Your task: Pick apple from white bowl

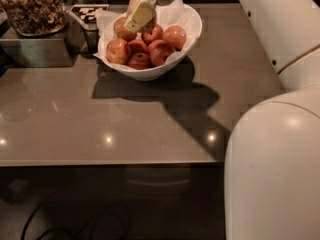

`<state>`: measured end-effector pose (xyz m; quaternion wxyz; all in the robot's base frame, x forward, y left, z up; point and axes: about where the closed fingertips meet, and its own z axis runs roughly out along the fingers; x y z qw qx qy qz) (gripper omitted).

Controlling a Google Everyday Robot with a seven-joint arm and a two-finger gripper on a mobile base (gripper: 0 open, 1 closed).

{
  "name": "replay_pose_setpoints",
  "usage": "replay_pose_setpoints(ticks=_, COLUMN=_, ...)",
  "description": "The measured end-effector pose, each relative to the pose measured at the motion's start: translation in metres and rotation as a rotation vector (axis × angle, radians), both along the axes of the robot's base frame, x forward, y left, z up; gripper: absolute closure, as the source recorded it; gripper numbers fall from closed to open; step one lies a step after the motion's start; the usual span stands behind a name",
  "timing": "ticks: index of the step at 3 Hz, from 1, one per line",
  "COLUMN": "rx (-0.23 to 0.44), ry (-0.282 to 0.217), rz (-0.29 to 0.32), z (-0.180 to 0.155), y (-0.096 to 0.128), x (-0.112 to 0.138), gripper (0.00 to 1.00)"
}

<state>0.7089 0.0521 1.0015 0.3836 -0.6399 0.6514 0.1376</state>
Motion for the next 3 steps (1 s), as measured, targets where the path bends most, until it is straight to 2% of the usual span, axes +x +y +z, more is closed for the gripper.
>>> replay_pose_setpoints(ticks=1, rx=0.061, ry=-0.039, rz=0.074, z=0.032, y=0.001, x=-0.038, gripper=1.00)
replay_pose_setpoints(ticks=2, rx=0.184, ry=-0.047, rz=0.140, z=0.038, y=-0.005, x=-0.068, gripper=1.00)
replay_pose_setpoints(ticks=3, rx=0.265, ry=-0.092, rz=0.150, z=0.051, y=-0.032, x=-0.084, gripper=1.00)
